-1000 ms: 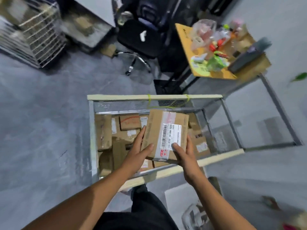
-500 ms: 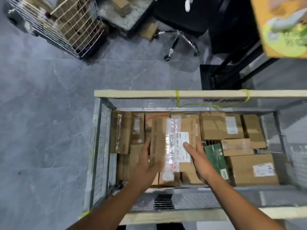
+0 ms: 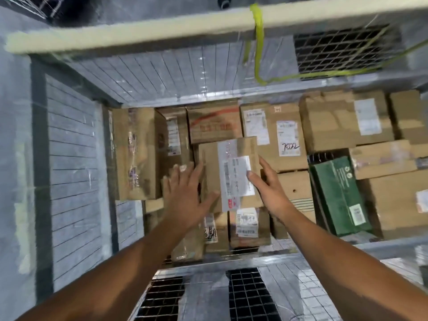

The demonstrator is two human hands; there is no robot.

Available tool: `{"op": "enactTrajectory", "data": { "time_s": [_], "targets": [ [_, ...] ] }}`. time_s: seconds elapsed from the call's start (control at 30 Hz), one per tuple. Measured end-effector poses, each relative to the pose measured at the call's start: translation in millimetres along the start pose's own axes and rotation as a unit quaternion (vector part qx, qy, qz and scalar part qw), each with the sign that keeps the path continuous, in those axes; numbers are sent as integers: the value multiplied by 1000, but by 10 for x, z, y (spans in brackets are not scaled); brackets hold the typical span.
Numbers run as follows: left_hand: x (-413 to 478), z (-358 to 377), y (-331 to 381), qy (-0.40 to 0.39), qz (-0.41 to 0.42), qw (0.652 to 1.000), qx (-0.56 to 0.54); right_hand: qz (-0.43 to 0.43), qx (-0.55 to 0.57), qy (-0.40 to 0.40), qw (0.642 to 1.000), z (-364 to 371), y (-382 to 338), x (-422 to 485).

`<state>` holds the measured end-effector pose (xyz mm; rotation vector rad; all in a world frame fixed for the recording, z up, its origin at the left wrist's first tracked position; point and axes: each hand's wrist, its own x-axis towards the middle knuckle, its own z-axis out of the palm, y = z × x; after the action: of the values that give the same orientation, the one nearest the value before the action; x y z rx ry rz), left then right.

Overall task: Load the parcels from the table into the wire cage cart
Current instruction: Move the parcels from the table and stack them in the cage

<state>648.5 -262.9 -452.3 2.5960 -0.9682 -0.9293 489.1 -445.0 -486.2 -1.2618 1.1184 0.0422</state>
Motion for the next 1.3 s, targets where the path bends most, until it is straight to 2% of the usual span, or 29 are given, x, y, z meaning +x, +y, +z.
{"op": "enactTrajectory", "data": {
  "time_s": [0.2,0.37,0.47,0.6,0.8,1.0,1.07,1.13,1.23,1.3],
  "targets": [
    [229,250,-127,-22,-33,997,60,1,7,-20,1000,290,144,449],
    [373,266,-107,-46,-58,992,100,-5,-67,9,998,358,153,592],
    [356,138,-53,-59,-49,993,92,-3,-144,-15,989,284,77,588],
    [252,-228,45,-61,-44,996,45,22,-183,-16,983,188,-347,205],
    [-255,-845,179,-41,27,998,29,32,-229,15,973,90,-844,-737],
    [-1102,-1666,314,-55,136,988,39,19,-237,141,961,318,-1493,-2242],
    [-1393,-1946,398,-24,203,978,50,6,-221,191,956,460,-1640,-2785],
    [-1675,-2186,529,3,231,972,41,-2,-209,244,947,582,-1683,-3277],
    [-2119,-2434,780,-37,248,968,7,12,-175,316,932,729,-1634,-3999],
    [-2408,-2497,938,-67,289,955,0,32,-166,364,916,789,-1540,-4491]
  ]
}}
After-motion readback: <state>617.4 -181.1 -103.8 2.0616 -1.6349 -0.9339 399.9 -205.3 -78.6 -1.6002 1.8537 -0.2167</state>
